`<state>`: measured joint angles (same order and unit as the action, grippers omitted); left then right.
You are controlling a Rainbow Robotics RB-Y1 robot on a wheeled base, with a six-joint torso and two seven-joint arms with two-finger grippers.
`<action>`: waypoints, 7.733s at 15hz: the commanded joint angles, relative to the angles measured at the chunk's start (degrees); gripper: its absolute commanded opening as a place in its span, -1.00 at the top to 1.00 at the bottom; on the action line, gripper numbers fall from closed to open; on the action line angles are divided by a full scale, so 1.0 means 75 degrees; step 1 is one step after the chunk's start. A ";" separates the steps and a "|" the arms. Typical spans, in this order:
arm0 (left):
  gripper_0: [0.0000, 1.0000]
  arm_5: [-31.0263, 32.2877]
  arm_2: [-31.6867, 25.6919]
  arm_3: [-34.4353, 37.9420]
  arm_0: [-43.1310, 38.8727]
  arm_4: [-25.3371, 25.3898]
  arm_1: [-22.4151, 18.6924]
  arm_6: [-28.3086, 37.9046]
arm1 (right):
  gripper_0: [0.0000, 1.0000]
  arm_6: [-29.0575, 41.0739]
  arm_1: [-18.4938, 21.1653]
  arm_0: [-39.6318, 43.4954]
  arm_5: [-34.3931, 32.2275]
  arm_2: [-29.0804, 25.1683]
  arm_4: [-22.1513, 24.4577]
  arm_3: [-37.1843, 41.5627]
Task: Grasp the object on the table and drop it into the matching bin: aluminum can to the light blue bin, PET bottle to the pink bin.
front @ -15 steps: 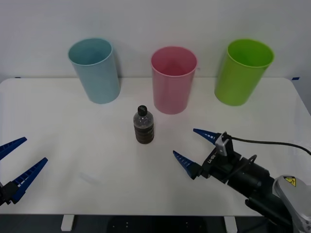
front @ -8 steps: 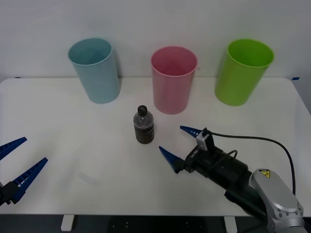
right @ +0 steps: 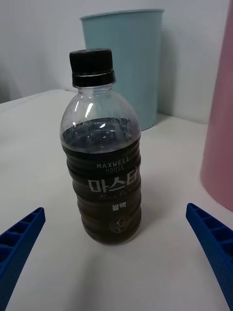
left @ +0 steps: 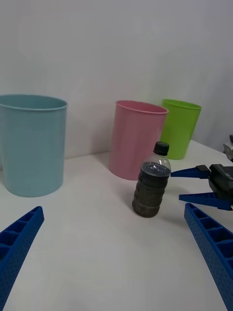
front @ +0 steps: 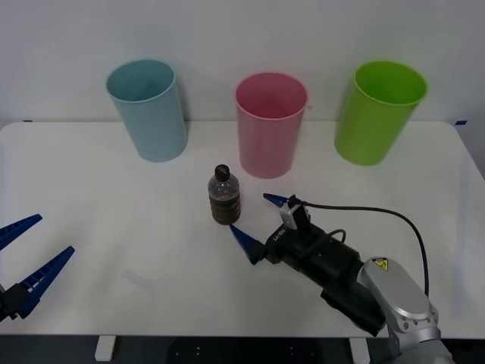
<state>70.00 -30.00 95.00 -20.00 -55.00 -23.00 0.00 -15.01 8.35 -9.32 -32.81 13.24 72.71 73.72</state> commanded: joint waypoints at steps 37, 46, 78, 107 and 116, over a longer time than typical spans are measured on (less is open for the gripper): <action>-1.00 0.0000 0.0000 0.0000 0.0000 0.0000 0.0000 0.0000 | 1.00 -0.0553 -0.0480 -0.1336 0.0589 -0.0008 -0.0203 -0.1391; -1.00 0.0000 0.0000 0.0000 0.0000 0.0000 0.0000 0.0000 | 1.00 0.0220 0.0751 -0.0141 0.0589 0.0039 -0.0613 0.0554; -1.00 0.0000 0.0000 0.0000 0.0000 0.0000 0.0000 0.0000 | 1.00 0.5247 0.3212 -0.1828 -0.0419 -0.0945 -0.0391 0.2956; -1.00 0.0000 0.0000 0.0000 0.0000 0.0000 0.0000 0.0000 | -1.00 0.4603 0.1583 -0.5133 -0.0266 -0.1109 0.1297 -0.1614; -1.00 0.0000 0.0000 0.0000 0.0000 0.0000 0.0000 0.0000 | -1.00 0.4427 0.1676 -0.4383 -0.0852 -0.1625 0.1215 -0.0618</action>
<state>70.00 -30.00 95.00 -20.00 -55.00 -23.00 0.00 18.20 20.62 -43.56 -39.15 1.19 81.84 67.08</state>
